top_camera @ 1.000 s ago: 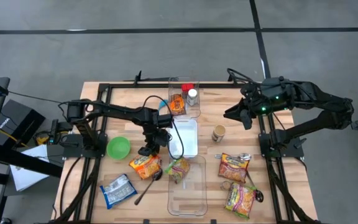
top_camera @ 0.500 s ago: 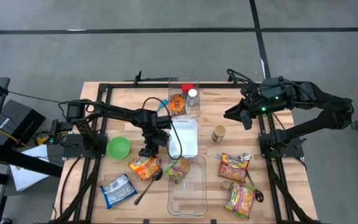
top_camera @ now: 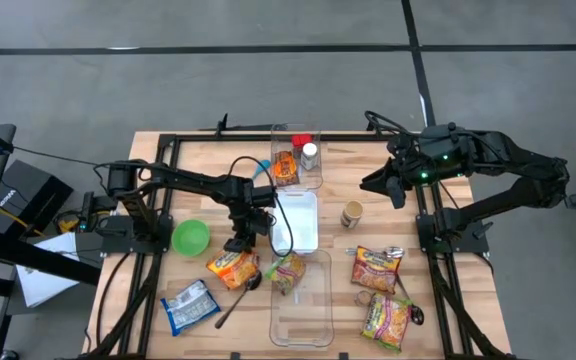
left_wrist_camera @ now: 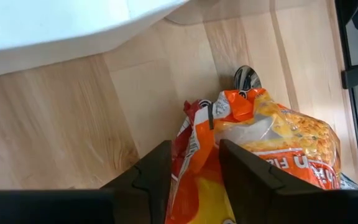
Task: Pick & Place Food Item
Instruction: Put the orange noodle pack into the bottom transparent bin
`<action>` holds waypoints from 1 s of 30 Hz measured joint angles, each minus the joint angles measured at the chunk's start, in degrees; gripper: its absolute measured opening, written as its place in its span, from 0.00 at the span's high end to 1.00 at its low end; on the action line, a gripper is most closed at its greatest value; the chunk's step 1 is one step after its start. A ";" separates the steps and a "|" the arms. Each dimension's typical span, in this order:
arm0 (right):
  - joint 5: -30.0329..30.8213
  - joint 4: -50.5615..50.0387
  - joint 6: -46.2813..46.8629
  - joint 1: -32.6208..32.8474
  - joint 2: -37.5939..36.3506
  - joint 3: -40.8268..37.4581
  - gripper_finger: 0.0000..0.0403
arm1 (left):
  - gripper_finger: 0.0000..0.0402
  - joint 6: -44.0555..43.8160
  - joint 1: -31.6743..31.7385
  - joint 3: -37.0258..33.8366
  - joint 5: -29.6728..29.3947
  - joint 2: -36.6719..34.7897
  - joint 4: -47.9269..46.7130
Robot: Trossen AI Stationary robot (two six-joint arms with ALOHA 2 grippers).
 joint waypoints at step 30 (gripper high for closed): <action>-0.01 -0.34 -0.02 0.00 0.00 -0.02 0.71 | 1.00 -2.37 0.07 0.04 -0.07 -0.15 0.73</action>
